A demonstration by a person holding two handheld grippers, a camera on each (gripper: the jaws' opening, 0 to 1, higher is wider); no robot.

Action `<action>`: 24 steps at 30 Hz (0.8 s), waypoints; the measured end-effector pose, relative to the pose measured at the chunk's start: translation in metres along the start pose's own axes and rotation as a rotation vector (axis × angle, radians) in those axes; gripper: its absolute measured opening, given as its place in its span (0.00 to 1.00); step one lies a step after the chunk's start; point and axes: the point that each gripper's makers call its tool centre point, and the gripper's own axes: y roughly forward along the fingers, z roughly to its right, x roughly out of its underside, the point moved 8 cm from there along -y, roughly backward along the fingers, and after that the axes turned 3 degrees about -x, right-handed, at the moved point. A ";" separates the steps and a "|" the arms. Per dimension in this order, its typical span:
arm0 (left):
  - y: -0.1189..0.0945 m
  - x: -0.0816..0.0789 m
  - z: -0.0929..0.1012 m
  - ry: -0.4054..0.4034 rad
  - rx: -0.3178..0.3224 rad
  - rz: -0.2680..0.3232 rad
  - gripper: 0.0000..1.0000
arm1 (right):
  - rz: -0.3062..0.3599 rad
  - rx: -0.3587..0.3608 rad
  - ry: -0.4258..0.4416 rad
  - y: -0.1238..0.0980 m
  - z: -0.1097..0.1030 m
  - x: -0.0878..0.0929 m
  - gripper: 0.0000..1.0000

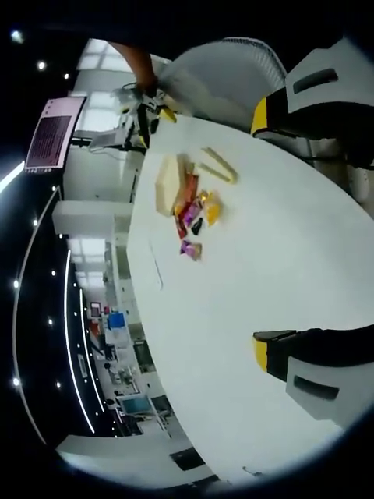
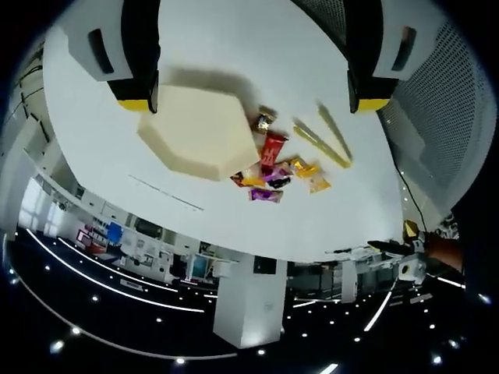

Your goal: Place the target food into the container with the food tongs after gripping and lifting it, then release it inside without dropping or visibly crushing the food.

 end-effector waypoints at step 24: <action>-0.002 -0.004 0.004 0.000 0.002 -0.003 0.97 | -0.014 0.010 0.060 0.001 0.004 0.008 0.97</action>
